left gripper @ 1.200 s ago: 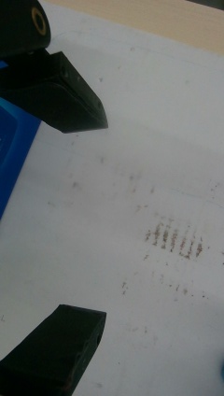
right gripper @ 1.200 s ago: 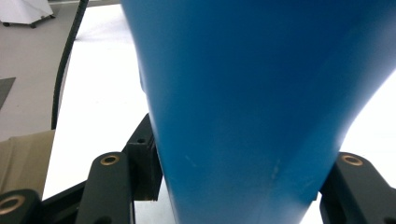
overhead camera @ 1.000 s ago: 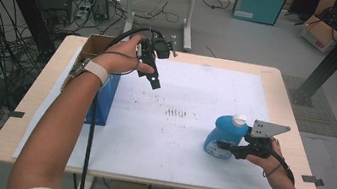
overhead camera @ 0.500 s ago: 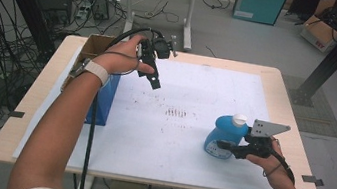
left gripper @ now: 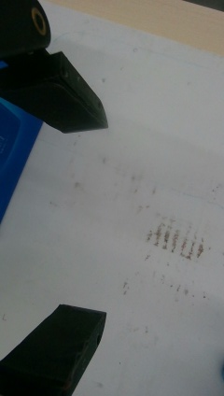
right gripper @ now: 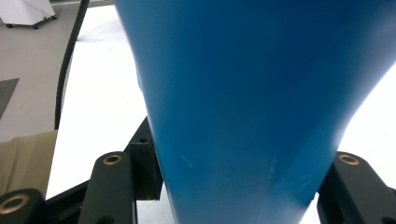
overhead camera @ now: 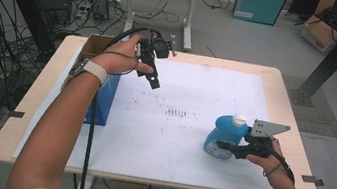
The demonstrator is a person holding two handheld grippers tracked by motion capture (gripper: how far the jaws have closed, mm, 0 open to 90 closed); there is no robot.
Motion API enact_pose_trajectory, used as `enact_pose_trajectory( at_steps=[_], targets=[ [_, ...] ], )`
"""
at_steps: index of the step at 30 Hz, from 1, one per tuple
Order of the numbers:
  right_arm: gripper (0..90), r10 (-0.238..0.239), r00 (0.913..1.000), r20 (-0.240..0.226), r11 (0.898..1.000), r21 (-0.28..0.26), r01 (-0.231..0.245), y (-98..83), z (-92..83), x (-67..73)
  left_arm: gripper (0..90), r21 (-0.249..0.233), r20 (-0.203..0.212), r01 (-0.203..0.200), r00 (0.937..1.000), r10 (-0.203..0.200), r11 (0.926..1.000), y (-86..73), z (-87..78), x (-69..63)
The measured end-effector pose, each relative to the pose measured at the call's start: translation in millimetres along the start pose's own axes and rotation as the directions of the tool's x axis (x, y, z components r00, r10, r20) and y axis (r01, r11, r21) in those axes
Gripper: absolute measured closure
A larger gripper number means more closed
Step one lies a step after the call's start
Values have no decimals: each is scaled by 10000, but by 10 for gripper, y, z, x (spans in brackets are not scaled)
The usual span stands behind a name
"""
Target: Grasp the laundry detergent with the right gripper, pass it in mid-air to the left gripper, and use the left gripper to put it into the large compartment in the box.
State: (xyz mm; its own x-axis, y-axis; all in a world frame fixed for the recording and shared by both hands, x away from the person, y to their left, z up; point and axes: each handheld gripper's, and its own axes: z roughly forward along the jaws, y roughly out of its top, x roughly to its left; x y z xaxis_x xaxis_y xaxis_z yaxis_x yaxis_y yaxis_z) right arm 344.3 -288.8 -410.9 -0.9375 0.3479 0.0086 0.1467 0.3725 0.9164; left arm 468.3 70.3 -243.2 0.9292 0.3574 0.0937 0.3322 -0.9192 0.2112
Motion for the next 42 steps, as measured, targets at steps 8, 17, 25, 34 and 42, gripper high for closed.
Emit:
enact_pose_trajectory(
  at_steps=[8,17,25,34,42],
  targets=[
    [433,-10,10000,-26,10000,55,10,7,1,-4,81,-69,-8,-23,10000,23,10000,16,4,-7],
    [432,57,10000,-23,10000,36,-57,4,1,-3,81,-44,-2,-45,10000,45,10000,19,-1,-5],
    [432,11,10000,-43,10000,24,-11,4,3,-8,81,-135,-17,35,10000,-35,9999,11,9,-5],
    [432,32,10000,-36,10000,22,-32,3,2,-6,81,-64,2,-29,10000,29,10000,16,1,-4],
    [432,33,10000,-37,10000,6,-33,1,2,-5,81,-64,-26,-54,10000,54,10000,19,4,-5]
  ],
)
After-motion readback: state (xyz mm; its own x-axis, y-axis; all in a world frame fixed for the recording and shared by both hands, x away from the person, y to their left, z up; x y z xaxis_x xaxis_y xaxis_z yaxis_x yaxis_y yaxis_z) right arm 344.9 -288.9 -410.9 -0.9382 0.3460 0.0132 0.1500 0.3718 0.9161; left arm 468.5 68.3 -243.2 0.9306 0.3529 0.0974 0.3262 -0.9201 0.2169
